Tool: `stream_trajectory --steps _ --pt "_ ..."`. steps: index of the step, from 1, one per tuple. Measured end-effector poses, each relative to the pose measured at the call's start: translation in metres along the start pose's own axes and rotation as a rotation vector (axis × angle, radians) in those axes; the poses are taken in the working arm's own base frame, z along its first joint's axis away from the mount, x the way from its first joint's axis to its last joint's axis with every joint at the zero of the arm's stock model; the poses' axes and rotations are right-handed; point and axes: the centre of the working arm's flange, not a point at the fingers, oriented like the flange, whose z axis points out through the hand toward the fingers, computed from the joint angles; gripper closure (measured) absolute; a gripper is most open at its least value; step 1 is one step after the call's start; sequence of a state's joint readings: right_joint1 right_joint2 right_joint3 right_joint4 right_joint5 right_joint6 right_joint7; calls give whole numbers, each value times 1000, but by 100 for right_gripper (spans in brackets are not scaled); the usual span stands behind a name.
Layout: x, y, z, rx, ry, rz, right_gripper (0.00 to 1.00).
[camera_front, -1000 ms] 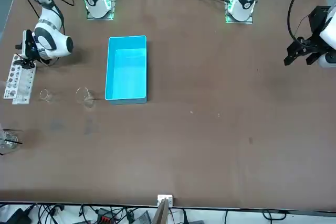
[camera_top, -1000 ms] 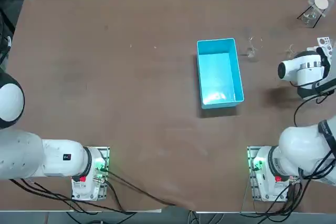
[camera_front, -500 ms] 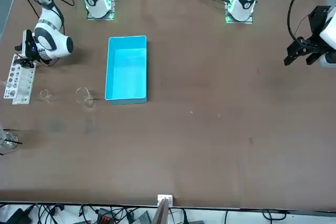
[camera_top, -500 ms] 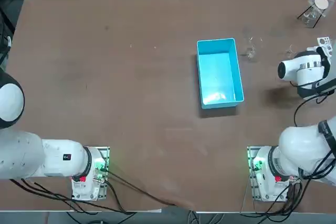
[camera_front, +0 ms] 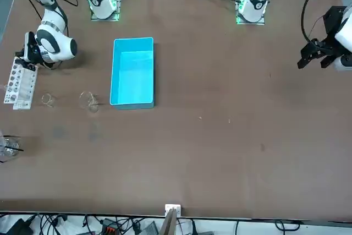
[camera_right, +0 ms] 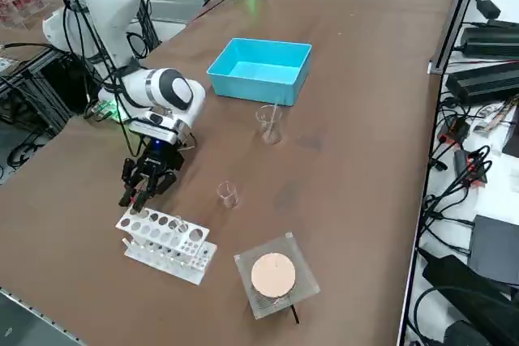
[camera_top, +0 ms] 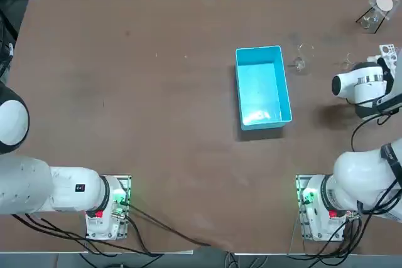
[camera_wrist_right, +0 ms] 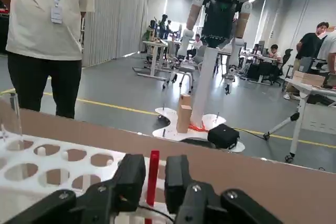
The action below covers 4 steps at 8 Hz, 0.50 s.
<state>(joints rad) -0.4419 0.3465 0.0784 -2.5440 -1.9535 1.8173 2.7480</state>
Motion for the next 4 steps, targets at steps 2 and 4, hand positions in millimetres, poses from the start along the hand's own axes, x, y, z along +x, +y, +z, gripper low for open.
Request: stream_trajectory --steps 2,4 --pt "-1 0 0 0 -1 0 81" --pt "-1 -1 -1 3 0 1 89"
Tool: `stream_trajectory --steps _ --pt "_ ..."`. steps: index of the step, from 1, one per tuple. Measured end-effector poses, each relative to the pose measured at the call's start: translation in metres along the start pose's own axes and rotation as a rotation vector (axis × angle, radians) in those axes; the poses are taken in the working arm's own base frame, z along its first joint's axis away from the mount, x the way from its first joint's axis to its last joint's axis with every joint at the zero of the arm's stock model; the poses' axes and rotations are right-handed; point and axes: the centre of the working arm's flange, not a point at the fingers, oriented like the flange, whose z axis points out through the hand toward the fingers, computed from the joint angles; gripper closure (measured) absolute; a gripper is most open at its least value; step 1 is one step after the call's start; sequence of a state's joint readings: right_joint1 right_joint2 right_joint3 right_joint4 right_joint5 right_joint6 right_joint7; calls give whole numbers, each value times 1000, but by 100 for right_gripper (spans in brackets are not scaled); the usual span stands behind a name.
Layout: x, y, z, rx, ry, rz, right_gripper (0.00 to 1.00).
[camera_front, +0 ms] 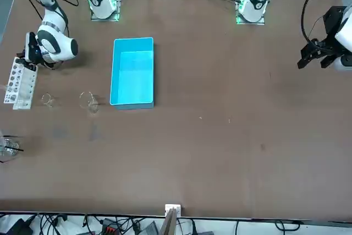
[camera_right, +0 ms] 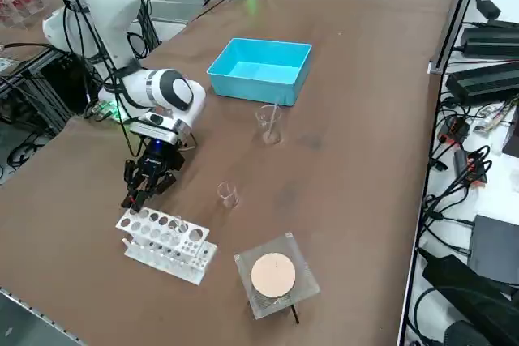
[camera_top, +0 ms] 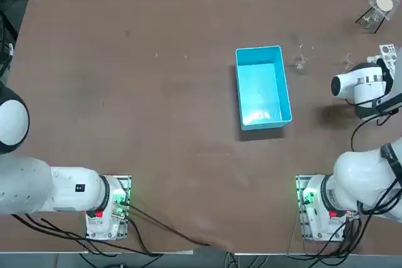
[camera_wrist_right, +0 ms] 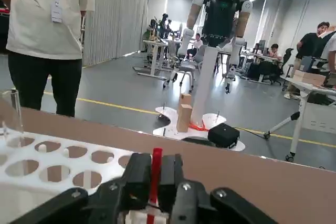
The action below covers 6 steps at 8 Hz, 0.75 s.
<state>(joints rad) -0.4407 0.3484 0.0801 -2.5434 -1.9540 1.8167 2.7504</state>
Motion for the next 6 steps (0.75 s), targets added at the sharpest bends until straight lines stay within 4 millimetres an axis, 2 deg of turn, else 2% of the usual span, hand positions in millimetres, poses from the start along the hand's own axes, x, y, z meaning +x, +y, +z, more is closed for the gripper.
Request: stream_trajectory --steps 6 --pt "3 -4 -2 8 13 5 95"
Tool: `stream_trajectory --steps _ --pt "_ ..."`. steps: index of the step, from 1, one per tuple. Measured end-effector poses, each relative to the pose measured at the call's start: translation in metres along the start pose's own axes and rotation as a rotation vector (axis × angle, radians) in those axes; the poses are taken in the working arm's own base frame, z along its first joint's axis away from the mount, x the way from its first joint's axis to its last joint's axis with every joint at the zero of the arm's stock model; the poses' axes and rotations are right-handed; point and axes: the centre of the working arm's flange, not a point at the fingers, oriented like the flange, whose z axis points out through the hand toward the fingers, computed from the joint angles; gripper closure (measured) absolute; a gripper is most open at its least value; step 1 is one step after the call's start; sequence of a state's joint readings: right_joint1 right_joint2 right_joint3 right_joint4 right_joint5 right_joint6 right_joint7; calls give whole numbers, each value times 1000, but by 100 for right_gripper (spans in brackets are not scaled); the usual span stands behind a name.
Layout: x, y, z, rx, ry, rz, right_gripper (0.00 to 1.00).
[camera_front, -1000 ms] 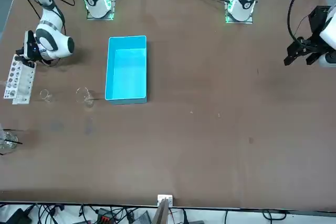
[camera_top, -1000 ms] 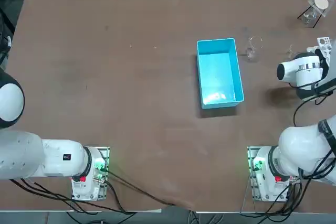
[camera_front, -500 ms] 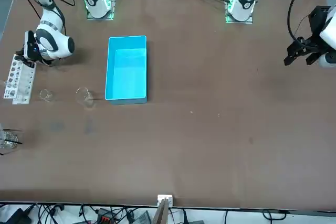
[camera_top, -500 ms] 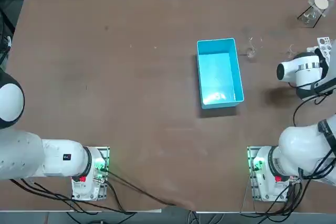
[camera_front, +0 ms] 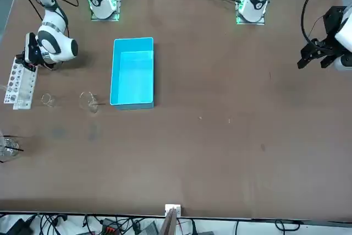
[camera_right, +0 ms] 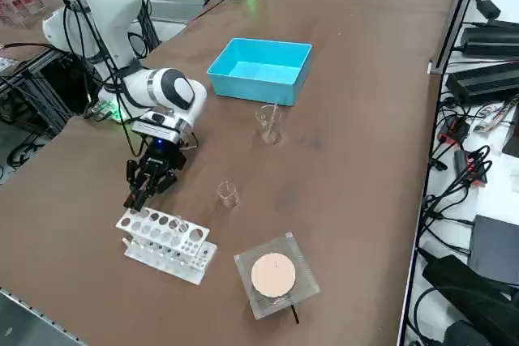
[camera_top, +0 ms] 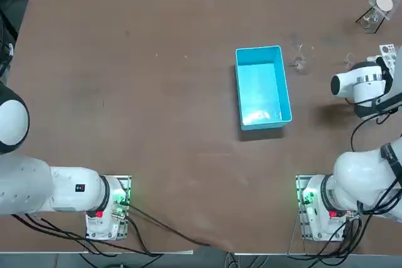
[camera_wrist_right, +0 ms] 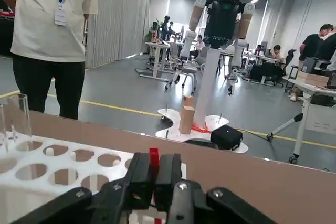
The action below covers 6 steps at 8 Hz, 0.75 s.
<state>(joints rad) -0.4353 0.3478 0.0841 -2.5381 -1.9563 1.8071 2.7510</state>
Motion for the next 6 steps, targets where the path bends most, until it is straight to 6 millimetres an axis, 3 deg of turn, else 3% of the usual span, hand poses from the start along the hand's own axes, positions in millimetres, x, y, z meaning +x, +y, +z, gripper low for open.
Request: stream_trajectory --steps 6 --pt "6 -2 -2 2 29 5 95"
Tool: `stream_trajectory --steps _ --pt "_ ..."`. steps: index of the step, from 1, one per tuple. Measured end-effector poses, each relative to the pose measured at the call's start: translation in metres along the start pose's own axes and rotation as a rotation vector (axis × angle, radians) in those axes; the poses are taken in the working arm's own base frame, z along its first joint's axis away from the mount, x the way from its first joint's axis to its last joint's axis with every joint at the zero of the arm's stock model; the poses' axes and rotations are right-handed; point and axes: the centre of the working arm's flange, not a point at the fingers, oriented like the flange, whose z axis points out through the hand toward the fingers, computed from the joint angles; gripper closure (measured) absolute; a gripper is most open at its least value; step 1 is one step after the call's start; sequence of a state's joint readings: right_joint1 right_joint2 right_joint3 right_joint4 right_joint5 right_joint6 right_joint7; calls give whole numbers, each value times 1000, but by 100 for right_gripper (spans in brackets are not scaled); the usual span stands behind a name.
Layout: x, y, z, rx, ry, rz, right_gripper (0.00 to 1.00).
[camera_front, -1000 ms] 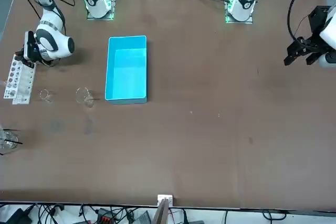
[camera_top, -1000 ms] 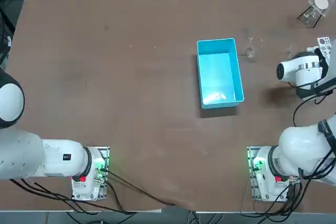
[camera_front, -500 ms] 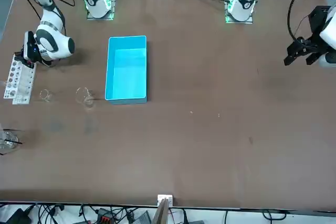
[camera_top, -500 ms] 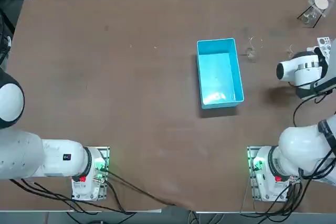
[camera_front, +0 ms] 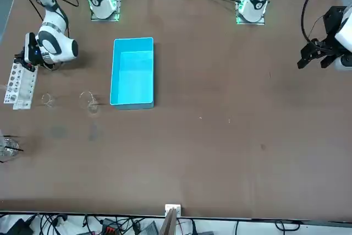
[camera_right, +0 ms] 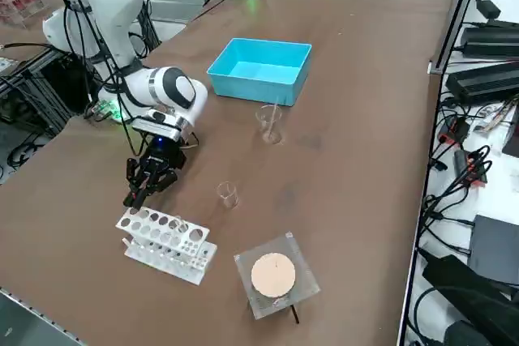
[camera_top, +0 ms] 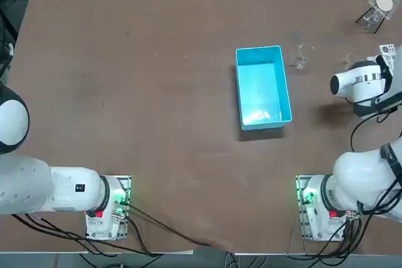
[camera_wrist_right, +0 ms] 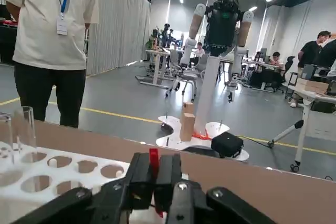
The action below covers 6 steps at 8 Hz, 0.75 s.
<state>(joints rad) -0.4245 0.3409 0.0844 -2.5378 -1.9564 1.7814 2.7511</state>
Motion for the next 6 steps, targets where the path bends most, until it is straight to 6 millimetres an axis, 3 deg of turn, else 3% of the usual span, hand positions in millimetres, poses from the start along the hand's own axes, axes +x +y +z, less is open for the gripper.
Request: stream_trajectory --steps 6 --pt "18 -6 -3 16 9 31 95"
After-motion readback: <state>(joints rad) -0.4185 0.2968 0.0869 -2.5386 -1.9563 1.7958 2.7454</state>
